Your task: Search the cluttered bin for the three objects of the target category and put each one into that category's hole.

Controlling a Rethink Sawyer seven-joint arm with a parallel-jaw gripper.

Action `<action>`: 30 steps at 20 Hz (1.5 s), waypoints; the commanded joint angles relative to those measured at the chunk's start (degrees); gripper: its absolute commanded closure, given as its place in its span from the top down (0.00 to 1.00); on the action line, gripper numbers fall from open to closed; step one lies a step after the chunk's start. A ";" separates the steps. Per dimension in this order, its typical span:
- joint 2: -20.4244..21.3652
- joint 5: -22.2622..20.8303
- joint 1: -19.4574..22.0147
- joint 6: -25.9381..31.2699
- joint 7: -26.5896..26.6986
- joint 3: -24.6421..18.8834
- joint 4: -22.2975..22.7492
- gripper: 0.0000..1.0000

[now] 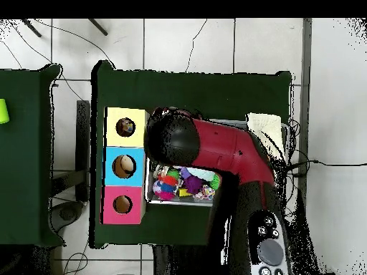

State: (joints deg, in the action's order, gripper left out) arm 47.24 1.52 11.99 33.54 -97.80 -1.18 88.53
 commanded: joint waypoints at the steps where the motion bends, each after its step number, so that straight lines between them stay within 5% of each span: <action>1: 2.81 -4.97 2.98 1.47 7.43 -6.47 11.41 1.00; 20: 6.39 -12.56 9.00 -2.49 6.03 -10.46 20.64 1.00; 30: 3.22 -15.95 12.47 -6.19 4.28 -13.72 21.86 1.00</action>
State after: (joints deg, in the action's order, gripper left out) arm 53.59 -10.99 21.97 31.60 -97.80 -8.70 105.14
